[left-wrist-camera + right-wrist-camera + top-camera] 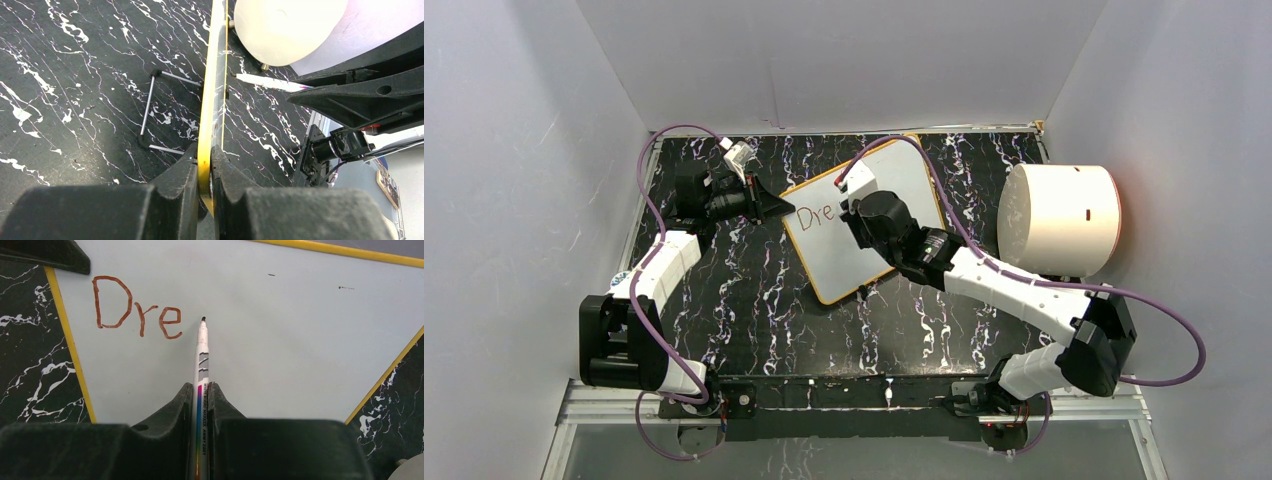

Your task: Write a sentence on the whiteboard

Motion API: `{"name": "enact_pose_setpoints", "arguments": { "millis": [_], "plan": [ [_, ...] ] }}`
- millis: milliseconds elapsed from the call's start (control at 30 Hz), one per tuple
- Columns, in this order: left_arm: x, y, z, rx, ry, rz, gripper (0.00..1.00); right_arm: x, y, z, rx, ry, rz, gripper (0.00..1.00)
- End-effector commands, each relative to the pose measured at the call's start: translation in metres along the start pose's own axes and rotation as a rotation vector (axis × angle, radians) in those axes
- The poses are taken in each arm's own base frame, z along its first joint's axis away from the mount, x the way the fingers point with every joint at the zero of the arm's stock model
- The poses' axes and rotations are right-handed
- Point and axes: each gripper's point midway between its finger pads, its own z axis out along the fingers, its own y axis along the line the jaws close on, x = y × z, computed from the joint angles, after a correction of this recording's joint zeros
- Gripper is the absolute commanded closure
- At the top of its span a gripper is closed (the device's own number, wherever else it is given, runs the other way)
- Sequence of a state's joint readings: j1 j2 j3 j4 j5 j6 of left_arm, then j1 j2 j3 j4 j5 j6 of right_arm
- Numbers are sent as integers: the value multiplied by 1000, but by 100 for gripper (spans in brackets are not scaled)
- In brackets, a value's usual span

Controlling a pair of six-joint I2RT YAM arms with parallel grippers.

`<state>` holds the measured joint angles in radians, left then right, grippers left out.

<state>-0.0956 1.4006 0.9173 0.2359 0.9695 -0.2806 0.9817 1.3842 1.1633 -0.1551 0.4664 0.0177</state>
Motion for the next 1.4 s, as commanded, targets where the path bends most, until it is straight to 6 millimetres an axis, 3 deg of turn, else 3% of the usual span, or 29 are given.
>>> {"name": "enact_pose_setpoints", "arguments": {
  "millis": [0, 900, 1167, 1367],
  "plan": [
    [30, 17, 8, -56, 79, -50, 100, -19, -5, 3, 21, -60, 13, 100],
    [32, 15, 9, -52, 84, -45, 100, -18, -5, 15, 28, -58, -15, 100],
    [31, 16, 9, -53, 83, -44, 100, -27, 1, 16, -8, -83, -19, 100],
    [32, 16, 9, -55, 84, -44, 100, -23, 6, 17, -36, -74, -24, 100]
  ]
}}
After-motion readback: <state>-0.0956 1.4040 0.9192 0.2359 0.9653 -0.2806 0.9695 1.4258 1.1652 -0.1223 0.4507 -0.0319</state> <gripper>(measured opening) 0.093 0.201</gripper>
